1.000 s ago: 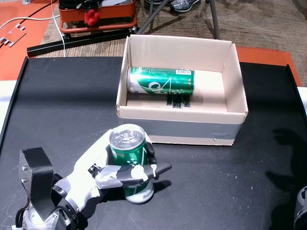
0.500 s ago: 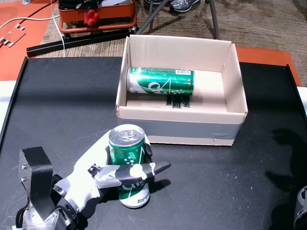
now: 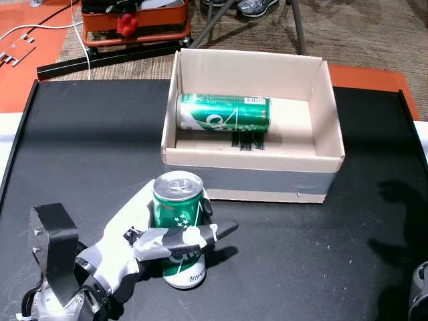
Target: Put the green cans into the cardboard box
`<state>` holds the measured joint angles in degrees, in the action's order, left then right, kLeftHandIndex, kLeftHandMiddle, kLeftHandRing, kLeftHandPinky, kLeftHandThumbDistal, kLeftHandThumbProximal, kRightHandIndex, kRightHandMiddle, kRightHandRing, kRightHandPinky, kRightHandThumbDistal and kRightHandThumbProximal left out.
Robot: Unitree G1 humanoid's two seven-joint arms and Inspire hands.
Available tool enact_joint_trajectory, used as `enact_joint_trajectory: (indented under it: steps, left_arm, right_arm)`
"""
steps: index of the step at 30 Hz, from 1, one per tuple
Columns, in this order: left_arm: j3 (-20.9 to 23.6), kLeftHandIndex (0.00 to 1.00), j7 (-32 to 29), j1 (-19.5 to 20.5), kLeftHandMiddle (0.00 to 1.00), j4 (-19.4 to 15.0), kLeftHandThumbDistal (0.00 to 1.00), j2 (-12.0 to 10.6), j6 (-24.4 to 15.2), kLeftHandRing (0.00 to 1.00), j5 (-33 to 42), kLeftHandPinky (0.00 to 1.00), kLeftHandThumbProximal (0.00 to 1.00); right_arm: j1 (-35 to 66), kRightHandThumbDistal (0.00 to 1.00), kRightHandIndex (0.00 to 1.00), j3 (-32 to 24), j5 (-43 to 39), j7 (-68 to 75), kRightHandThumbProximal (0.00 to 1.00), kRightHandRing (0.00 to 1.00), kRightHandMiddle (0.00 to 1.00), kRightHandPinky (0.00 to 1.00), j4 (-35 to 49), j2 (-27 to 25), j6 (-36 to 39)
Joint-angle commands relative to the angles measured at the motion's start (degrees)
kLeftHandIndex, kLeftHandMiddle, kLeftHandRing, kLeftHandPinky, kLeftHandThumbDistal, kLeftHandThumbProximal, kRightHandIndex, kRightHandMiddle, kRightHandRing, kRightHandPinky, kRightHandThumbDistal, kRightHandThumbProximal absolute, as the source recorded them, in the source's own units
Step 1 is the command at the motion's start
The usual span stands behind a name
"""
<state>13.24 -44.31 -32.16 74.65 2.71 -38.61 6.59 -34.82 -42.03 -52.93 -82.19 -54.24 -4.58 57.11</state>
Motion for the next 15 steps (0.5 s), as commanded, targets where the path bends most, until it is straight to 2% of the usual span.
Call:
enact_joint_trajectory:
  steps: [1,3,6,10,12,15]
  left_arm:
    - [0.8,0.15,-1.5,-1.3,0.15,-1.1,0.59,0.2,-1.1,0.17,1.3,0.15,0.0]
    - [1.9,0.17,-3.6,-2.4,0.16,-2.0,0.55,0.3,-1.9,0.18,2.8,0.16,0.0]
    - [4.1,0.14,-8.8,-4.5,0.14,-3.1,0.46,0.1,-3.2,0.17,6.3,0.19,0.0]
    - [5.6,0.08,-11.5,-7.1,0.1,-3.5,0.48,0.5,-4.8,0.13,8.4,0.18,0.0]
    - [5.9,0.09,-11.4,-7.8,0.11,-3.3,0.48,0.7,-5.9,0.14,8.3,0.18,0.0]
    - [6.4,0.11,-12.0,-8.6,0.12,-3.1,0.49,1.0,-5.5,0.15,8.7,0.19,0.0]
  right_arm:
    - [-1.1,1.0,0.57,-0.3,0.0,-0.1,0.64,0.62,0.56,0.87,-0.8,-0.3,0.2]
    - [-1.3,1.0,0.58,-0.2,0.2,0.3,0.64,0.62,0.56,0.87,-1.6,-0.2,-0.3]
    - [-1.9,1.0,0.58,-0.4,0.3,0.4,0.66,0.62,0.56,0.87,-2.3,0.0,0.7]
    - [-3.0,1.0,0.58,-1.2,-0.5,-1.4,0.65,0.61,0.55,0.87,-3.6,-0.4,1.4]
    - [-3.4,1.0,0.58,-1.5,-0.4,-1.6,0.65,0.62,0.56,0.87,-3.9,-0.3,1.5]
    - [-3.9,1.0,0.57,-2.1,-0.7,-2.4,0.65,0.62,0.56,0.87,-4.3,-0.4,1.5]
